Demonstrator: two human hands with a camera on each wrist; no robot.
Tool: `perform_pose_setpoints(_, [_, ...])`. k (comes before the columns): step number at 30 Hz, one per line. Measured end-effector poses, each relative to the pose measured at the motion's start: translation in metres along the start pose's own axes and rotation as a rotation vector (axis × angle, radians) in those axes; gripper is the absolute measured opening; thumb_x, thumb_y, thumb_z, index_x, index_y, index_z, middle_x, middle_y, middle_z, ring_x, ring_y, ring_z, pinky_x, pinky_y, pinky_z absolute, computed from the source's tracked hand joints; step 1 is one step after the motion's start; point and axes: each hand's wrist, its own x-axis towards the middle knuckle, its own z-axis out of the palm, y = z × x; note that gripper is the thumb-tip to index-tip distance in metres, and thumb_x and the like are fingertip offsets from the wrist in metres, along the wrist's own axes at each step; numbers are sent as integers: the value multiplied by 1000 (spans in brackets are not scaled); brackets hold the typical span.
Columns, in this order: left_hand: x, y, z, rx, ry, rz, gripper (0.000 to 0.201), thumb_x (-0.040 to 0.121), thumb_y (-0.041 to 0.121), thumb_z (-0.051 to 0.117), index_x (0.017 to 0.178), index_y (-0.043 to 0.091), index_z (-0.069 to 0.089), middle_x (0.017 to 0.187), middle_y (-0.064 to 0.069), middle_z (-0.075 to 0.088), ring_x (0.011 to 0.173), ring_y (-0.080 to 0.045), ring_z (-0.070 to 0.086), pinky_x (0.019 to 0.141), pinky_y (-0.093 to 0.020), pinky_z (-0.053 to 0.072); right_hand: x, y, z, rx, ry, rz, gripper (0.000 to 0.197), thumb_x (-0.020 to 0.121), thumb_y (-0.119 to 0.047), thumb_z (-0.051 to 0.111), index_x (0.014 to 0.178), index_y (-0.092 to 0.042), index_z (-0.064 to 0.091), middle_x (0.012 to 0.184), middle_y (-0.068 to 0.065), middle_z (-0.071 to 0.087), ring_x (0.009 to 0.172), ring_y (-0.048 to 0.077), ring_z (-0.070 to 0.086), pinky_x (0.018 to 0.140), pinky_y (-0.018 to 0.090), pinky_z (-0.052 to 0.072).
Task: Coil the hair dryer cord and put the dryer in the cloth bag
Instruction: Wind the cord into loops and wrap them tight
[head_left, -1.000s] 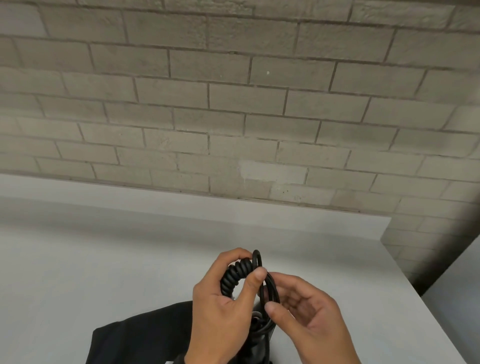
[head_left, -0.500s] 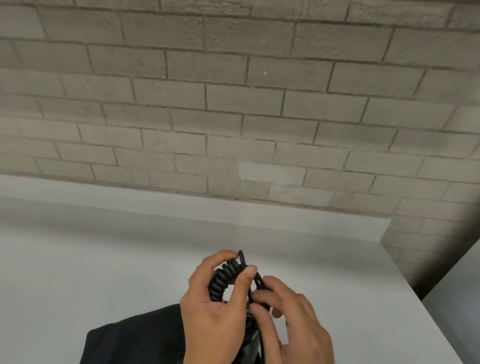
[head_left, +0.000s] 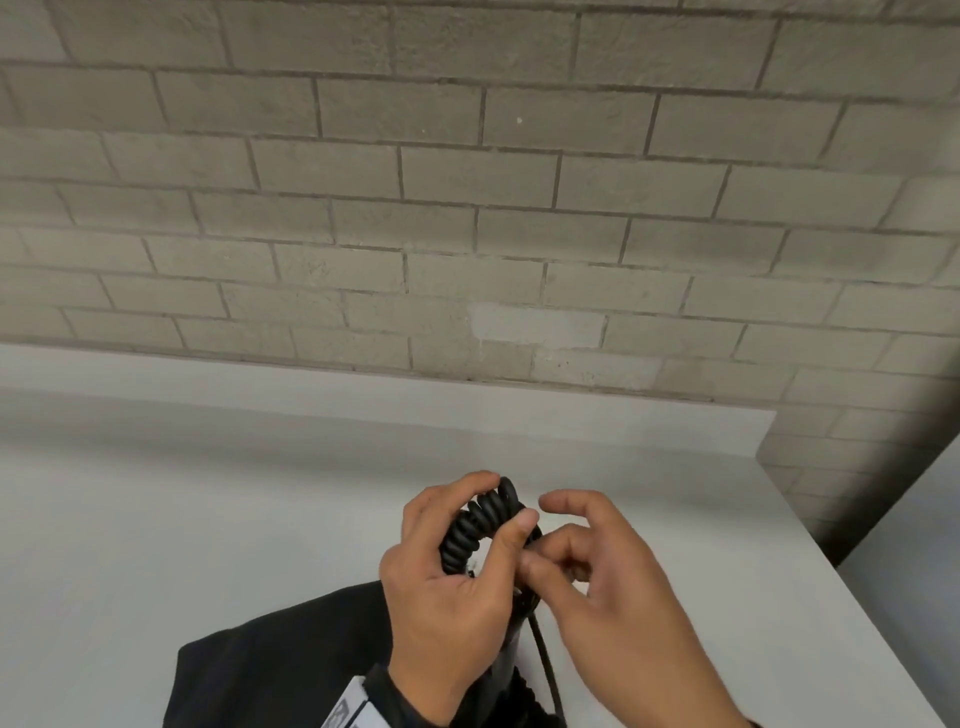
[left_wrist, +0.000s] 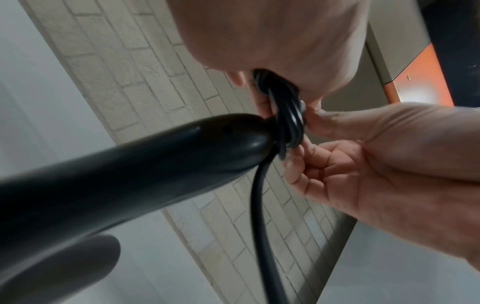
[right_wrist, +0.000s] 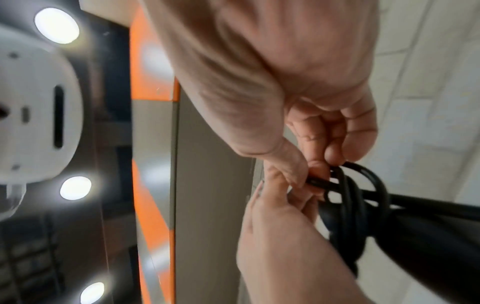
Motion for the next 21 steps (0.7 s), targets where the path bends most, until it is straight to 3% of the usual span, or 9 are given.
perform_pose_setpoints(3, [5,-4,-1,29,-37,32,38,77,43,74,114,44,68,93,4,71,84,-17,71,73,-18,55,7,-2,-13,201,-109,99,27,91,-16,65,113,-25,55,76,1,73,78,7,68,84,22,47])
perform_pose_setpoints(7, [16,-9,-4,49,-72,86,32,81,49,72,111,38,68,94,13,69,85,-26,69,68,-22,54,19,-6,-33,385,-241,168,27,93,-11,59,120,-7,54,69,6,63,73,18,64,83,34,54])
perform_pose_setpoints(10, [23,-12,-6,37,-120,131,30,84,49,70,109,33,68,95,11,70,84,-24,70,69,-21,53,29,-11,-45,464,-356,201,30,94,-10,55,123,-6,46,66,6,56,71,27,65,84,43,56])
perform_pose_setpoints(12, [24,-13,-6,-1,-145,124,28,84,46,71,108,31,69,92,4,72,82,-22,71,70,-21,53,34,-15,-51,461,-415,216,31,95,-11,55,123,-8,44,64,4,54,62,27,64,74,41,57])
perform_pose_setpoints(14, [25,-13,-5,-14,-162,119,27,84,42,73,106,28,69,88,3,74,80,-17,72,68,-15,50,39,-18,-56,496,-439,253,30,94,-12,55,121,-8,45,63,3,51,46,18,52,58,35,55])
perform_pose_setpoints(17, [29,-12,-6,-15,-158,113,24,81,32,73,104,28,68,86,7,73,75,-10,71,67,-10,49,42,-21,-61,666,-445,345,32,90,-15,58,121,-7,51,67,4,51,34,5,29,33,17,34])
perform_pose_setpoints(19, [31,-11,-7,-42,-134,65,19,82,31,72,100,26,68,84,5,73,72,-12,73,68,-14,53,38,-18,-59,783,-441,342,40,84,-16,62,121,-2,54,73,8,56,34,4,29,31,15,28])
perform_pose_setpoints(21, [32,-11,-8,-94,-89,-29,16,86,31,73,99,23,69,80,1,72,63,-15,73,64,-21,58,33,-7,-56,789,-372,232,52,79,-17,73,124,0,54,79,14,63,39,10,39,39,19,39])
